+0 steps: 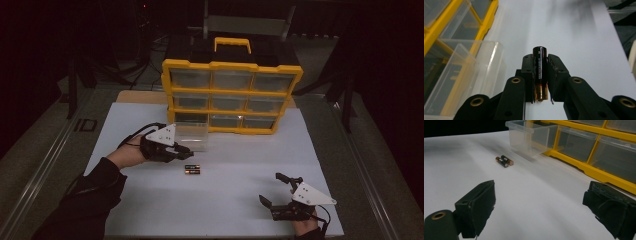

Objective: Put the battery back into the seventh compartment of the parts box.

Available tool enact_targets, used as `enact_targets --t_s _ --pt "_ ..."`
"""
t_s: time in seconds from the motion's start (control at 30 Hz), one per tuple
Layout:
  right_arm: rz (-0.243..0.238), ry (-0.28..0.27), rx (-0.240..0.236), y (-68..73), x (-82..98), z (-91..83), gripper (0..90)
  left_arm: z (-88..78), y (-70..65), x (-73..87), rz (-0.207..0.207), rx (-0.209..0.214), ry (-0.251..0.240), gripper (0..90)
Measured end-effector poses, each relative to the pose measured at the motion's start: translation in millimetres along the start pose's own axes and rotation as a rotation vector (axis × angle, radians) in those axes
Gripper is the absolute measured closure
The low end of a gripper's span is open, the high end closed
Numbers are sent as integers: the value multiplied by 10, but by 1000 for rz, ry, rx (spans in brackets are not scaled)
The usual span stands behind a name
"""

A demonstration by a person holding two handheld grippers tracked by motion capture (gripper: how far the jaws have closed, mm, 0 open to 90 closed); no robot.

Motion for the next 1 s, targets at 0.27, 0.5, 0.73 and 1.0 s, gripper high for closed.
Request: enact_targets --t_s 0.27,0.5,0.73,1.0 --pt "-1 -1 -1 2 -3 -5 86 -125 80 -174 10 -11 -28 756" --pt "0 -2 -1 4 -6 -6 86 -216 208 -291 14 -35 -41 756" --pt "-1 -3 -1 5 -6 -9 86 -277 390 -346 -8 -54 -45 756" --pt "3 -3 -3 8 -9 -15 86 -286 617 -358 -33 -90 -39 756"
Point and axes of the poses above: each handheld gripper's, and its own axes: z roughly forward along the jaws, x roughly out of its underside, y roughly to its left, the point moved 8 cm from there along z, roughly forward along the jaws, and after that the axes turned 1 degree about -y, right-handed, at the moved point
